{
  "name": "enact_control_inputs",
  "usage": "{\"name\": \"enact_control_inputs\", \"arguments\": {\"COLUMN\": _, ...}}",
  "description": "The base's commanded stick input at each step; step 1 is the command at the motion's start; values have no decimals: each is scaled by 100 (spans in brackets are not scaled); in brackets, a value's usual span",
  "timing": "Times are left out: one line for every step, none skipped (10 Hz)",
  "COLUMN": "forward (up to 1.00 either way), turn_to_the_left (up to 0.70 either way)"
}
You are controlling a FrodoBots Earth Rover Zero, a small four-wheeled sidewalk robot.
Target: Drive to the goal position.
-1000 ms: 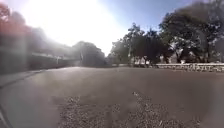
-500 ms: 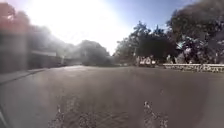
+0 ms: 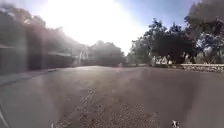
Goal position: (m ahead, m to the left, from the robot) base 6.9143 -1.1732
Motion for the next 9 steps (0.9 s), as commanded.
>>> {"name": "enact_control_inputs", "arguments": {"forward": 100, "turn_to_the_left": 13}}
{"name": "enact_control_inputs", "arguments": {"forward": 100, "turn_to_the_left": 2}}
{"name": "enact_control_inputs", "arguments": {"forward": 100, "turn_to_the_left": 0}}
{"name": "enact_control_inputs", "arguments": {"forward": 100, "turn_to_the_left": 0}}
{"name": "enact_control_inputs", "arguments": {"forward": 100, "turn_to_the_left": 0}}
{"name": "enact_control_inputs", "arguments": {"forward": 100, "turn_to_the_left": 0}}
{"name": "enact_control_inputs", "arguments": {"forward": 100, "turn_to_the_left": 0}}
{"name": "enact_control_inputs", "arguments": {"forward": 100, "turn_to_the_left": -11}}
{"name": "enact_control_inputs", "arguments": {"forward": 100, "turn_to_the_left": -22}}
